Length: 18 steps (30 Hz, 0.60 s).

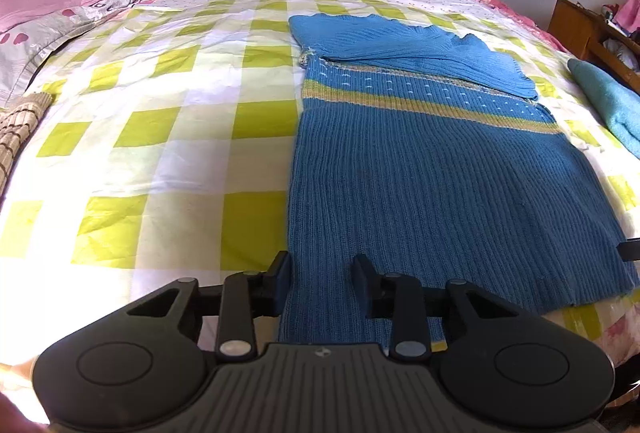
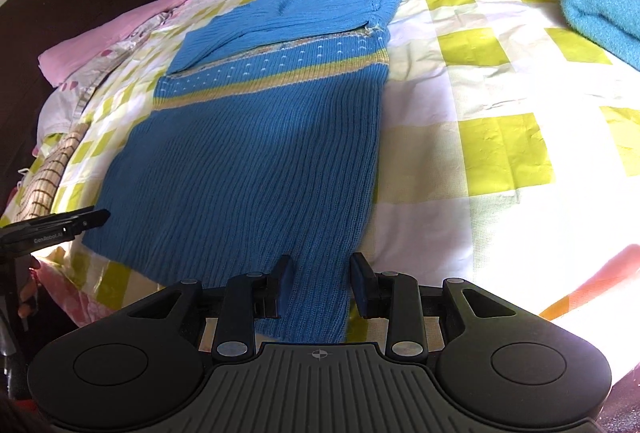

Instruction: Fold small clothes

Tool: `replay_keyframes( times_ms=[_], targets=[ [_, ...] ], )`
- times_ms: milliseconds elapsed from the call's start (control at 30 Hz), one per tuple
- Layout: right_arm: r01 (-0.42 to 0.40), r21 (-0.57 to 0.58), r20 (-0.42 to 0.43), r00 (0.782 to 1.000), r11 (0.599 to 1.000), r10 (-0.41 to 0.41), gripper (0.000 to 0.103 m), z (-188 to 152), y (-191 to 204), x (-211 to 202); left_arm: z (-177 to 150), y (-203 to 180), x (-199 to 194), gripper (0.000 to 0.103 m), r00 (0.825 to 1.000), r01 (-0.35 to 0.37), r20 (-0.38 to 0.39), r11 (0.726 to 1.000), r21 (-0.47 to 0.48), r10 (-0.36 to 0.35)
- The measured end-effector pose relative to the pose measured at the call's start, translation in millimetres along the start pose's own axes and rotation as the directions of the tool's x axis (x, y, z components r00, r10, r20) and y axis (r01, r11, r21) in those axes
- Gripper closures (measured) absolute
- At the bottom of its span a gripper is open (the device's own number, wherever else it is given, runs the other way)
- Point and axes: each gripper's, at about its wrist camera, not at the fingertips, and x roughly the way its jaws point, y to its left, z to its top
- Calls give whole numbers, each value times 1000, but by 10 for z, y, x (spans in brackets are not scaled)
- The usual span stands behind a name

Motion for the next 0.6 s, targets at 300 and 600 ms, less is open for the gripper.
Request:
replay_keyframes(
  times_ms=[300, 600],
  targets=[
    [-76, 86, 14, 997, 993, 75, 73, -30, -105, 7, -13, -7, 4, 79, 1000, 29, -6, 999, -17, -29],
    [-191, 208, 59, 981, 959, 183, 92, -15, -197, -18, 18, -37, -54, 89, 995, 97, 11, 995, -36, -97]
  ],
)
